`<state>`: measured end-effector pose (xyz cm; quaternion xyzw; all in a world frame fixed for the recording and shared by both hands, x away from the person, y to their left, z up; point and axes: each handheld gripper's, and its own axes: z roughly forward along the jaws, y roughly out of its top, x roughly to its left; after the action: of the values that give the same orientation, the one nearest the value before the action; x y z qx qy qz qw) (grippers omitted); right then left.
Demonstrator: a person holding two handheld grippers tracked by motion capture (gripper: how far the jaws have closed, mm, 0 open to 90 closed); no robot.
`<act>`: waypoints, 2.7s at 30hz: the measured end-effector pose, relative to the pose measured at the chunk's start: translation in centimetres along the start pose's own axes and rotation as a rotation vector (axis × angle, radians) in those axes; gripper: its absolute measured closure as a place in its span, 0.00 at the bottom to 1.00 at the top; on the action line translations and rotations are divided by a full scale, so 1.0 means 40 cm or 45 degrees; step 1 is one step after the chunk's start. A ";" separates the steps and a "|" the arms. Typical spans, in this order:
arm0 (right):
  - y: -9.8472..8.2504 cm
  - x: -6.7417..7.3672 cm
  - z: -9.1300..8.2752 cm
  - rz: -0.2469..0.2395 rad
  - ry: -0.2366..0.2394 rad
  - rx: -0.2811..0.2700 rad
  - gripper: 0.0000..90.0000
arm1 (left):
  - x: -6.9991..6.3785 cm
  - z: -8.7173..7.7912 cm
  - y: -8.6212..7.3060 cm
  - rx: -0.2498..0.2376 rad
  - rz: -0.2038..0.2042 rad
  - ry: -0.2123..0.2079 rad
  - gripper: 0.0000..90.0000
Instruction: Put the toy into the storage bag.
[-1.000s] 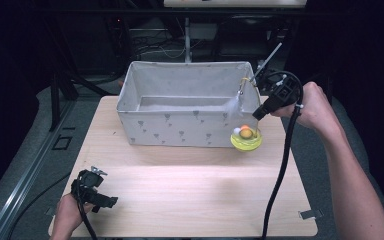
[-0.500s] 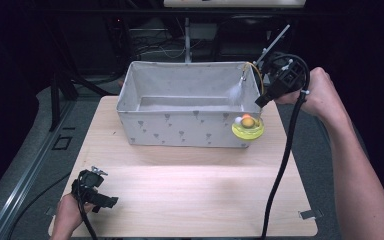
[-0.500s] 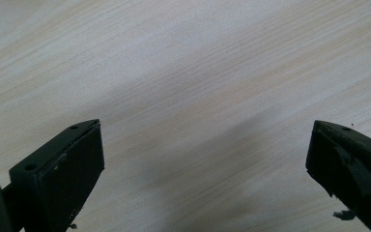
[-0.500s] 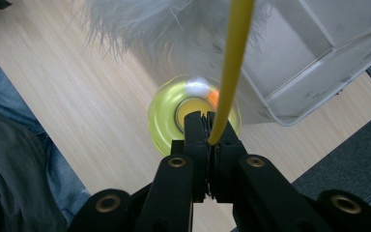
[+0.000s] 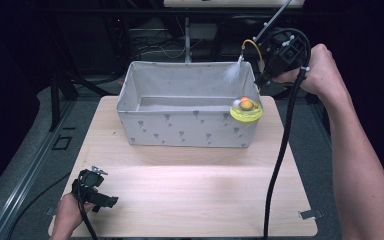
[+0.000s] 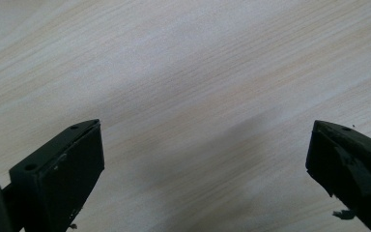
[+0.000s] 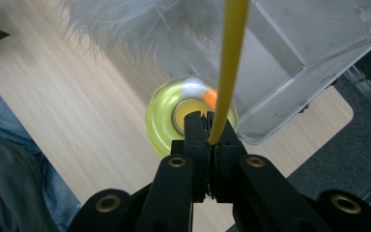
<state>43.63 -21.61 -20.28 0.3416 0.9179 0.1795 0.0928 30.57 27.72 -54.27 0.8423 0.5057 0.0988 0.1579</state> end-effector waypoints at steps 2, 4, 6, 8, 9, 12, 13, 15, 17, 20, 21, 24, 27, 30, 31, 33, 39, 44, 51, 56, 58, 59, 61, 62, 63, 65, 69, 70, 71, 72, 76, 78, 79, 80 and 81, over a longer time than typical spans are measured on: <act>0.009 -0.007 0.000 0.008 -0.002 0.006 0.98 | 0.000 0.000 0.000 0.005 0.003 -0.003 0.00; 0.017 -0.015 0.003 0.014 -0.006 0.006 0.98 | 0.000 0.000 0.000 0.006 0.004 -0.003 0.00; 0.024 -0.025 0.005 0.024 -0.010 0.008 0.98 | 0.000 0.000 0.000 0.002 0.003 -0.001 0.00; 0.032 -0.032 0.008 0.034 -0.017 0.004 0.98 | 0.001 0.000 0.000 0.004 0.003 0.001 0.00; 0.036 -0.035 0.011 0.037 -0.019 0.002 0.98 | 0.001 0.001 -0.001 0.006 0.006 -0.001 0.00; 0.047 -0.046 0.018 0.046 -0.032 0.002 0.98 | 0.001 0.001 0.000 0.007 0.006 0.001 0.00; 0.051 -0.051 0.019 0.047 -0.038 0.003 0.98 | -0.001 0.001 0.000 0.003 0.002 0.000 0.00; 0.057 -0.062 0.024 0.069 -0.038 -0.011 0.98 | -0.001 0.002 0.001 0.006 0.006 -0.002 0.00; 0.063 -0.073 0.028 0.081 -0.043 -0.015 0.98 | -0.001 0.003 0.001 0.007 0.007 -0.002 0.00; 0.070 -0.090 0.037 0.104 -0.052 -0.024 0.98 | -0.001 0.002 0.001 0.005 0.008 -0.001 0.00; 0.072 -0.095 0.039 0.109 -0.049 -0.027 0.98 | -0.001 0.002 0.000 0.005 0.006 -0.001 0.00; 0.078 -0.107 0.048 0.129 -0.057 -0.028 0.98 | 0.000 0.001 -0.001 0.009 0.009 0.000 0.00; 0.086 -0.116 0.060 0.136 -0.073 -0.026 0.98 | 0.001 0.001 0.000 0.008 0.008 0.000 0.00; 0.094 -0.123 0.073 0.145 -0.084 -0.026 0.98 | -0.001 0.002 0.000 0.004 0.010 -0.001 0.00; 0.095 -0.125 0.077 0.151 -0.084 -0.038 0.98 | -0.002 0.002 0.000 0.005 0.010 -0.002 0.00; 0.098 -0.129 0.084 0.156 -0.083 -0.050 0.98 | -0.002 0.002 0.000 0.009 0.011 0.000 0.00; 0.100 -0.146 0.106 0.179 -0.080 -0.073 0.98 | -0.001 0.002 -0.001 0.007 0.009 -0.001 0.00; 0.099 -0.157 0.131 0.194 -0.076 -0.078 0.98 | -0.001 0.001 0.000 0.007 0.009 -0.002 0.00; 0.099 -0.165 0.173 0.200 -0.065 -0.084 0.98 | -0.001 0.003 0.000 0.010 0.010 0.001 0.00; 0.101 -0.167 0.196 0.207 -0.050 -0.092 0.98 | -0.001 0.002 -0.001 0.009 0.011 0.000 0.00; 0.101 -0.166 0.208 0.212 -0.046 -0.091 0.98 | -0.001 0.003 -0.001 0.009 0.010 -0.002 0.00; 0.100 -0.166 0.211 0.213 -0.046 -0.092 0.98 | -0.001 0.002 -0.001 0.009 0.011 -0.001 0.00; 0.100 -0.167 0.220 0.208 -0.041 -0.086 0.98 | -0.001 0.002 -0.001 0.008 0.012 -0.001 0.00; 0.098 -0.168 0.224 0.211 -0.037 -0.087 0.98 | -0.001 0.001 0.000 0.011 0.014 -0.003 0.00; 0.097 -0.168 0.230 0.212 -0.028 -0.085 0.98 | -0.001 0.001 -0.001 0.010 0.012 -0.004 0.00; 0.094 -0.171 0.239 0.214 -0.028 -0.083 0.98 | -0.002 0.002 -0.001 0.008 0.011 0.001 0.00; 0.089 -0.170 0.260 0.217 -0.015 -0.078 0.98 | -0.003 0.002 0.000 0.011 0.018 -0.004 0.00; 0.088 -0.170 0.265 0.220 -0.015 -0.075 0.98 | -0.003 0.002 0.000 0.015 0.022 -0.004 0.00; 0.087 -0.170 0.270 0.222 -0.008 -0.074 0.98 | -0.003 0.002 0.000 0.014 0.022 -0.004 0.00; 0.085 -0.169 0.277 0.225 -0.002 -0.085 0.98 | -0.003 0.002 0.000 0.008 0.014 -0.003 0.00; 0.082 -0.167 0.303 0.221 0.006 -0.064 0.98 | -0.001 0.002 0.001 0.006 0.011 -0.003 0.00; 0.081 -0.169 0.312 0.222 0.006 -0.052 0.98 | -0.002 0.003 0.001 0.008 0.012 -0.002 0.00; 0.080 -0.168 0.315 0.223 0.008 -0.054 0.98 | -0.002 0.003 0.001 0.007 0.011 -0.002 0.00; 0.079 -0.169 0.318 0.218 0.008 -0.054 0.98 | -0.002 0.003 0.001 0.007 0.010 -0.002 0.00; 0.079 -0.168 0.320 0.220 0.008 -0.047 0.98 | -0.001 0.003 0.001 0.008 0.012 -0.001 0.00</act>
<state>54.29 -20.44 -30.49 0.4173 0.8818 0.2047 0.0805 30.60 27.64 -54.36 0.8452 0.5021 0.0976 0.1551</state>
